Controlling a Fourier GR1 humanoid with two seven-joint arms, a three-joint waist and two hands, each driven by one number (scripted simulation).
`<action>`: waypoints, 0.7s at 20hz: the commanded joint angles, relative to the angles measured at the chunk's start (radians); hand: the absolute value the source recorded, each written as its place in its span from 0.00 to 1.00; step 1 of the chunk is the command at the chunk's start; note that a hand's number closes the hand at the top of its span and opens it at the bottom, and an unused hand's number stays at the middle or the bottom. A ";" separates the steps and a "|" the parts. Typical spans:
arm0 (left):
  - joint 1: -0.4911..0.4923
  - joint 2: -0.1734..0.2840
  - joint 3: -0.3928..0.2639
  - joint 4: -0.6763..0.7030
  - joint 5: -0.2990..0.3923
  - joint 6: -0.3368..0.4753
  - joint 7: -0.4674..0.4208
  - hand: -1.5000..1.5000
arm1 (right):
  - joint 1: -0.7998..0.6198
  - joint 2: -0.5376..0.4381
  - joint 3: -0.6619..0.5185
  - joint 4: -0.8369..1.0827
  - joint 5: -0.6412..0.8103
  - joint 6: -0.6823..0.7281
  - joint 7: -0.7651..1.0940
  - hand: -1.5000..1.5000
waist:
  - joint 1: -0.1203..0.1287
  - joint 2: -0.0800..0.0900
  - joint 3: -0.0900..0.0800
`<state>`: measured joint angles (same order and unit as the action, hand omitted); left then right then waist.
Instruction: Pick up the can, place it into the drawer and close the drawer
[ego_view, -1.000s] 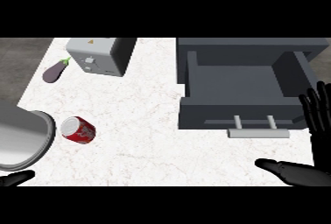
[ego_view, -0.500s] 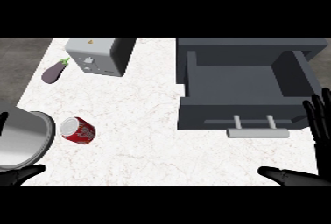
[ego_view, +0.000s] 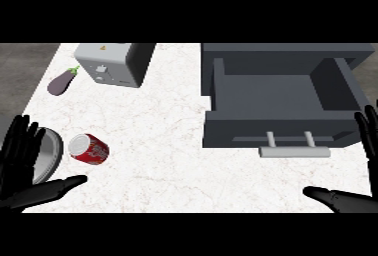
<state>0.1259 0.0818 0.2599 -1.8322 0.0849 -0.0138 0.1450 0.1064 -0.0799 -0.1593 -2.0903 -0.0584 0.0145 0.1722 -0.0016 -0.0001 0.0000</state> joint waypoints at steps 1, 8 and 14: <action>0.021 -0.058 -0.043 0.096 -0.066 0.026 -0.095 0.00 | 0.121 -0.030 -0.065 -0.061 -0.079 0.075 -0.030 0.00 | -0.007 -0.001 0.000; 0.036 -0.079 -0.034 0.306 -0.102 0.058 -0.310 0.00 | 0.094 -0.003 -0.045 -0.098 -0.050 0.046 0.024 0.00 | -0.004 0.000 -0.001; -0.065 -0.026 0.044 0.489 -0.072 0.064 -0.362 0.00 | 0.059 -0.008 -0.068 -0.112 -0.071 0.053 0.063 0.00 | -0.002 0.000 0.000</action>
<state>0.1010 0.0413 0.2789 -1.4633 0.0120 0.0376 -0.1517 0.1702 -0.0735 -0.1955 -2.1785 -0.0905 0.0527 0.1980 -0.0030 -0.0001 -0.0003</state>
